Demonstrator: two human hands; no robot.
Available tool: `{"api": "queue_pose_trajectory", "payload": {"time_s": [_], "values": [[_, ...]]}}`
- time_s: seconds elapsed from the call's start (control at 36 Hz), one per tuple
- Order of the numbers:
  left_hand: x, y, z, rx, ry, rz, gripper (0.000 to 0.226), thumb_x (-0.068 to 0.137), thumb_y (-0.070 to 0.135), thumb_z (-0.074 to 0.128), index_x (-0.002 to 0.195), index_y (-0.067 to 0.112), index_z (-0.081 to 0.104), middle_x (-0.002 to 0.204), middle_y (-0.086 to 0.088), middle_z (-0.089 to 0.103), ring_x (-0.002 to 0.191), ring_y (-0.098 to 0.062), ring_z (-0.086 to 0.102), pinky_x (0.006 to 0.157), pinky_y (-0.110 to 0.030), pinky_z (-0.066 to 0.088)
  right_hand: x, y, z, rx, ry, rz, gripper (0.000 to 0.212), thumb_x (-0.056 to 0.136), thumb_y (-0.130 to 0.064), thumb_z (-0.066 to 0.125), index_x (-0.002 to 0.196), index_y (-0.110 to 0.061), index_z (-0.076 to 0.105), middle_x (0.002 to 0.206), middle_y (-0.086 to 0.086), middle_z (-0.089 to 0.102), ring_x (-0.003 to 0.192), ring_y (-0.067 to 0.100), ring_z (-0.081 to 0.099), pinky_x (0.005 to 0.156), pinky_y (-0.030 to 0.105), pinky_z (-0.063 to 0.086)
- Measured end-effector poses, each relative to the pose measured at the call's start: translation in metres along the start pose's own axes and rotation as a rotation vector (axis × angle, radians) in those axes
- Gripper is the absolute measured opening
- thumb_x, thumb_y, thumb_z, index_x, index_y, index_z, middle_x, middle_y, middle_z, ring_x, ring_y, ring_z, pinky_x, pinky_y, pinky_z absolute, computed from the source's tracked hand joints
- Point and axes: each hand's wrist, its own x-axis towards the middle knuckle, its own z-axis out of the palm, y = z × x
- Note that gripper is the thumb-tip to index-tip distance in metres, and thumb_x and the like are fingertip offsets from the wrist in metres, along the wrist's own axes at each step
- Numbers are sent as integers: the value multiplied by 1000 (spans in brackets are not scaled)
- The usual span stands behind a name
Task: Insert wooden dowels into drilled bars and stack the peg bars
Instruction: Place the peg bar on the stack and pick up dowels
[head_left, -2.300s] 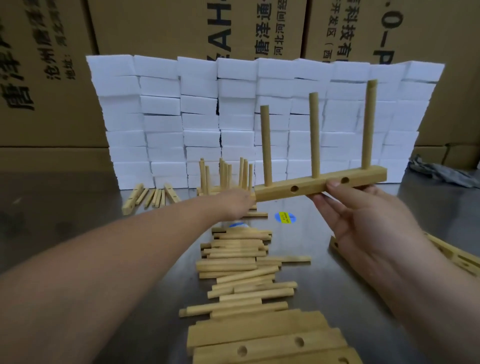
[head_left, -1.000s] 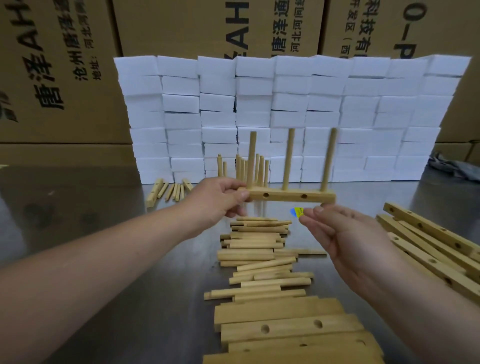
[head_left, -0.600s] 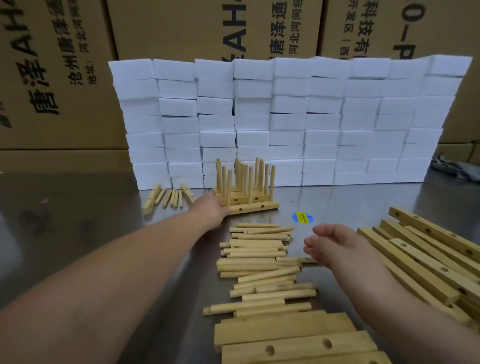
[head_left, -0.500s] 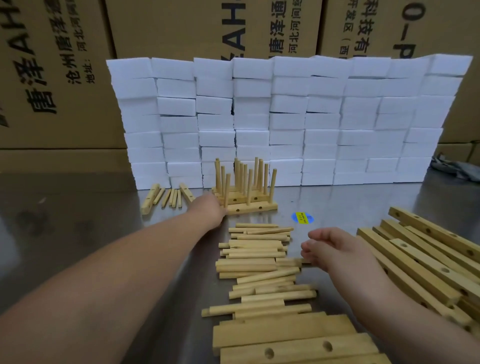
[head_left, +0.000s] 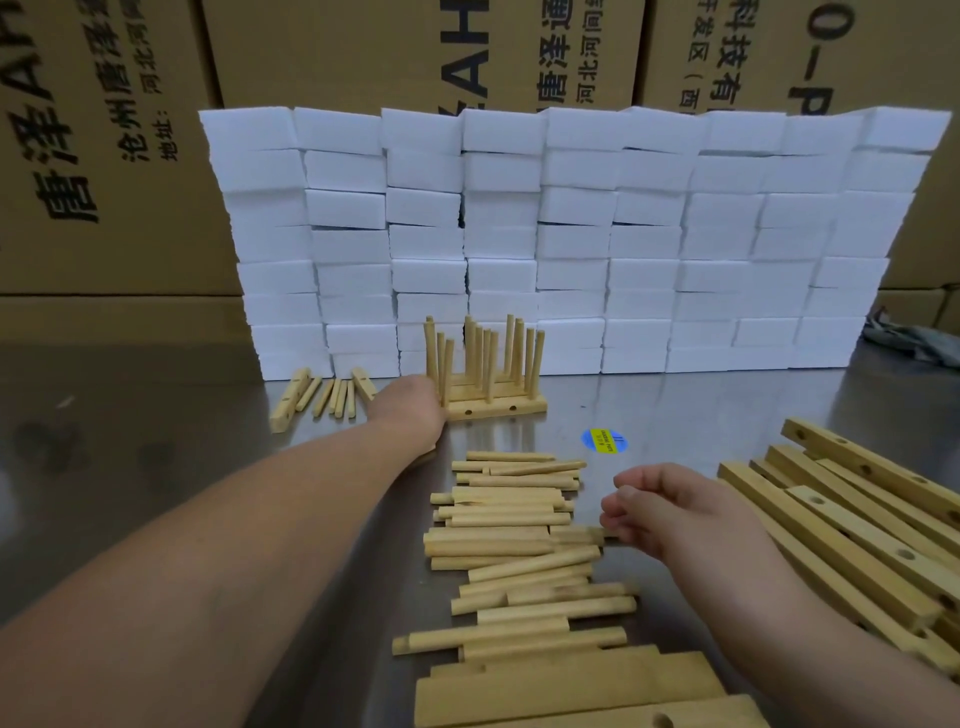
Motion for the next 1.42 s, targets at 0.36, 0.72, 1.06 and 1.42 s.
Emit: {"api": "queue_pose_trajectory", "payload": {"time_s": [0.36,0.72,1.06,1.42], "values": [[15,3,4,-12,-2,-17,9,91,13,49,86,11,56,82,-6,55,72,-20,51,57,-28,37,-2,0,2,31,-11,5,14,87,-6,57,80,-14,66,68,1,71,70,16,67,68,25,53],[10,10,0,12,-24,-3,8,89,9,47,84,10,54,76,-4,51,69,-19,49,58,-29,38,-4,-1,4,31,-33,9,14,88,-8,57,81,-15,67,69,-1,72,65,9,67,64,22,51],[-52,13,-57,-244,-121,149,25,91,19,44,100,15,68,93,5,59,78,-14,52,64,-24,40,-16,-18,4,7,-95,-49,17,89,-10,54,79,-16,67,71,-2,71,69,11,67,68,25,53],[-114,-22,-37,-135,-133,-58,45,93,22,40,137,30,42,134,-6,49,112,-26,52,95,-41,43,-22,-45,-11,-1063,-138,-332,32,94,-38,40,124,-36,51,120,-15,56,102,8,53,75,24,35]]}}
